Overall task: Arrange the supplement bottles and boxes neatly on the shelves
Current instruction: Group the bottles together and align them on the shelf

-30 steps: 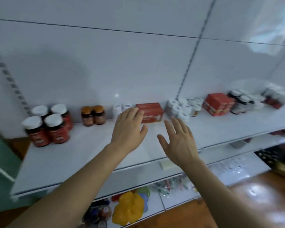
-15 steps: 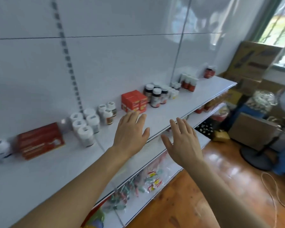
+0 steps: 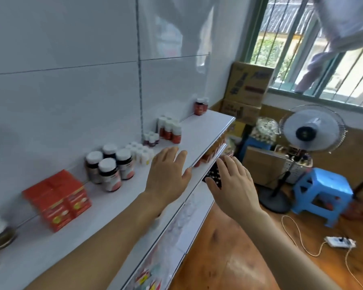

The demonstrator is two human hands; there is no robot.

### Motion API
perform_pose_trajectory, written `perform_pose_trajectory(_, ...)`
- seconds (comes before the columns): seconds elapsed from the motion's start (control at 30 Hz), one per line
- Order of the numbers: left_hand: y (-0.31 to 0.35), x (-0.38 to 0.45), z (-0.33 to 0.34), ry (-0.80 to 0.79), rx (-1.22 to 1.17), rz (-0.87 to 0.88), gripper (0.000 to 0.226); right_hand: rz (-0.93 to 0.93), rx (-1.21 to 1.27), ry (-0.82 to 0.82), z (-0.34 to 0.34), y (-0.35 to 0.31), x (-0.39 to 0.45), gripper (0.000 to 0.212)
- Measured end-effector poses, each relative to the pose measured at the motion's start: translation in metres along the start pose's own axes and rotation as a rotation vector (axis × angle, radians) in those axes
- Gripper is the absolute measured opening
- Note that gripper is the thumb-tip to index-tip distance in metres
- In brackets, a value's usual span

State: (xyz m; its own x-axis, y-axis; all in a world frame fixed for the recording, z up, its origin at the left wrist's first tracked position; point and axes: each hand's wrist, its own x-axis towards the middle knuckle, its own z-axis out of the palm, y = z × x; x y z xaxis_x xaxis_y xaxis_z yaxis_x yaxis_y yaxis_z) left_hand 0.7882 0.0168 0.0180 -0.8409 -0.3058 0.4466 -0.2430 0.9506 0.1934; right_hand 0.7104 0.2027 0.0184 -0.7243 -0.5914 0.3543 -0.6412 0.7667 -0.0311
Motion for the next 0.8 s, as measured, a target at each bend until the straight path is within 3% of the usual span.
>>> perform_pose_trajectory(0.2,0.046,0.114,0.082,-0.004,-0.025,0.041,0.051,0.032,0.005,0.005,0.045,0.101,0.089,0.069)
perform_pose_trajectory(0.47,0.109,0.263,0.177,-0.023,-0.035,-0.032,0.053,-0.004,0.015,-0.018,0.090,0.244,0.228,0.066)
perform_pose_trajectory(0.8,0.089,0.429,0.284,-0.003,0.030,-0.153,0.053,-0.117,0.087,-0.064,0.174,0.316,0.404,0.068)
